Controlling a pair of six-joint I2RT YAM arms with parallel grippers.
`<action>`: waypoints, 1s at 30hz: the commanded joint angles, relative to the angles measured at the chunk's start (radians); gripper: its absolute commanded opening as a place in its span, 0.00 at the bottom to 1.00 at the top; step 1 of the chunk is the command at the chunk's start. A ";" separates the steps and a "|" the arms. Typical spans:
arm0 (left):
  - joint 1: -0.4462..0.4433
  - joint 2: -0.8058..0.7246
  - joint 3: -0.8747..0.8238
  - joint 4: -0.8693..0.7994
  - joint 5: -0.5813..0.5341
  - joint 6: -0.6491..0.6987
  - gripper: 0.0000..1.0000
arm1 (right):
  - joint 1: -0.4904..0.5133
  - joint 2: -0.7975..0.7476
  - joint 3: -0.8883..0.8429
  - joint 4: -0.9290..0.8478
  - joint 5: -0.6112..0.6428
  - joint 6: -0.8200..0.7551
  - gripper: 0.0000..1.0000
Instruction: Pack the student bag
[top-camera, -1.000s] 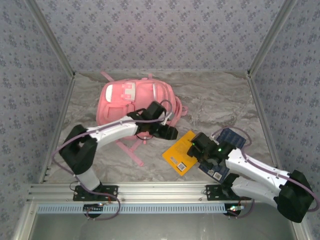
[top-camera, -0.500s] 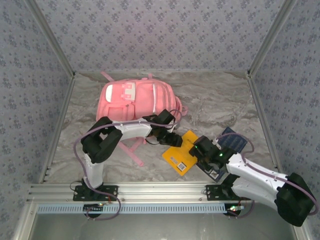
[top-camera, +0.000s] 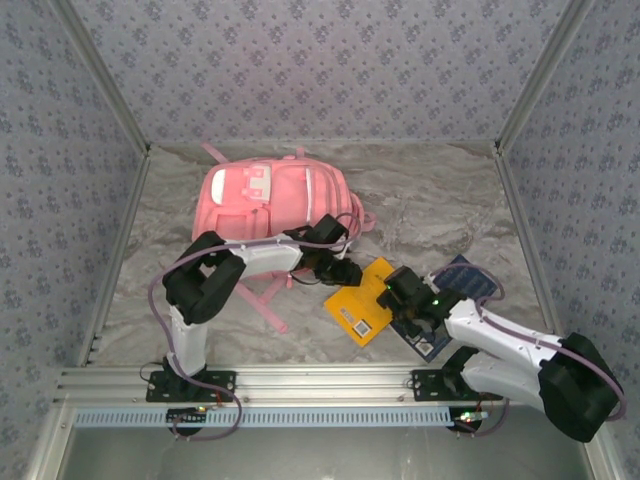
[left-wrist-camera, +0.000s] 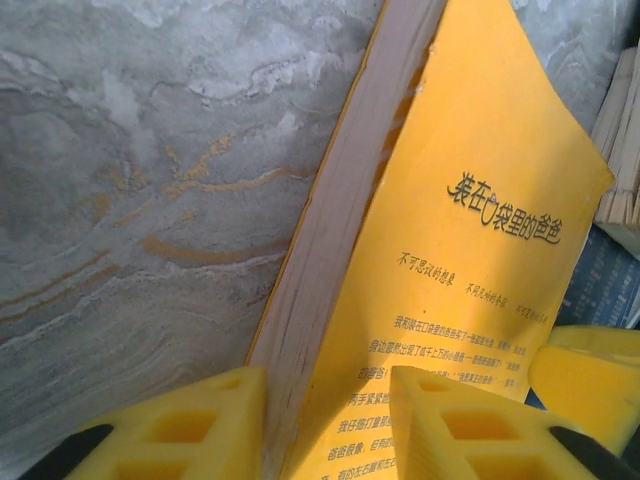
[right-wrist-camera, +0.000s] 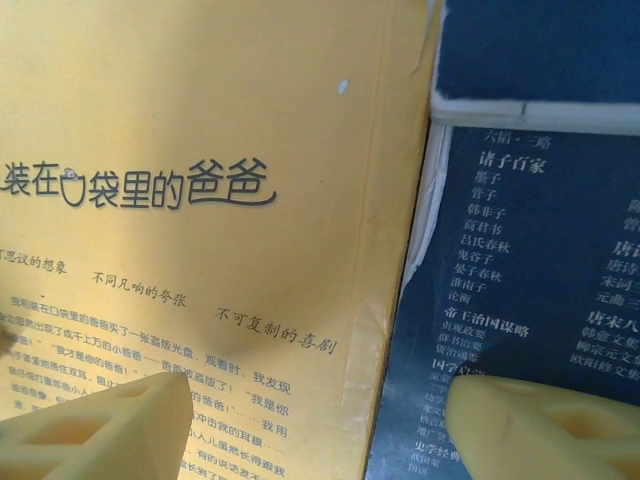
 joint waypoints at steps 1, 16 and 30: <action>-0.040 -0.060 0.000 0.081 0.167 -0.026 0.30 | -0.008 0.091 -0.087 0.155 -0.009 0.003 0.73; -0.041 -0.078 0.001 0.056 0.226 0.002 0.10 | -0.008 0.076 -0.091 0.136 -0.001 -0.002 0.73; 0.030 -0.269 -0.018 0.045 0.221 -0.015 0.00 | -0.076 -0.292 -0.050 -0.021 0.022 -0.233 0.92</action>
